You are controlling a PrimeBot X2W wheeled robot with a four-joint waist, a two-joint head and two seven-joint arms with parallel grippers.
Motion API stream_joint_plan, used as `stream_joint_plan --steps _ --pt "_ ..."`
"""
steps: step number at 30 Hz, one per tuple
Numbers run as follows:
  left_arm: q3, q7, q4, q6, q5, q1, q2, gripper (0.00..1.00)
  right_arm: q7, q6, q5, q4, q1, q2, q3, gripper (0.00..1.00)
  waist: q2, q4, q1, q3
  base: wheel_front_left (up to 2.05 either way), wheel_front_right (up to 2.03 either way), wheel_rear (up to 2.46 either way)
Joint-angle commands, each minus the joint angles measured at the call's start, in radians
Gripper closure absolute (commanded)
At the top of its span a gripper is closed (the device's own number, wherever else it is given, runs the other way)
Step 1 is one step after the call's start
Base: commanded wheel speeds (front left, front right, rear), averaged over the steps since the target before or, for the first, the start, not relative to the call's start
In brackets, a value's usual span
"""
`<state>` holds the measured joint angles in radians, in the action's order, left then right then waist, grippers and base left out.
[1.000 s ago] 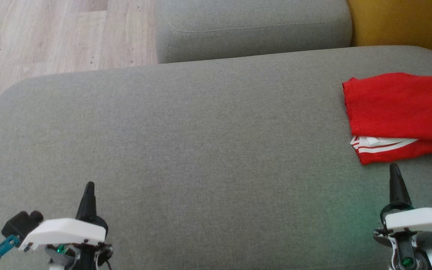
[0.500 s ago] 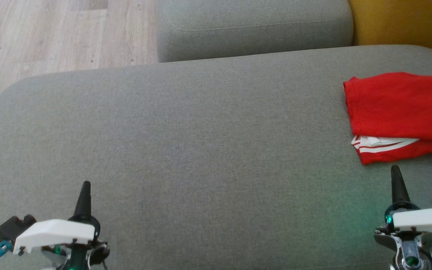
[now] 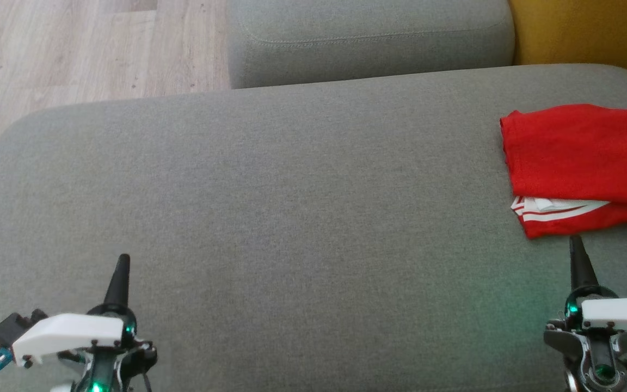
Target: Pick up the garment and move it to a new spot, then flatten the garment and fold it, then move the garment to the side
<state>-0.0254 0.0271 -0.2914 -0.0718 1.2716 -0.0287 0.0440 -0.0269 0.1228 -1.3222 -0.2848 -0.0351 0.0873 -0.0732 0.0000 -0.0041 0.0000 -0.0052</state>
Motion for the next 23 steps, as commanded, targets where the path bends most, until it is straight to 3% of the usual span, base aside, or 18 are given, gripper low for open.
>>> stream_joint_plan --steps 1,23 --pt "-0.039 0.007 0.038 -0.014 0.027 -0.057 0.006 1.0 -0.008 0.006 -0.025 0.037 -0.052 0.001 0.009 1.0 0.0 0.0 0.0 0.0 0.0 0.0 0.0" --pt "-0.08 0.072 0.044 -0.051 0.281 -0.075 0.006 1.0 -0.072 0.008 -0.24 0.039 -0.069 -0.03 -0.032 1.0 0.0 0.003 0.0 0.007 0.0 0.0 0.0"
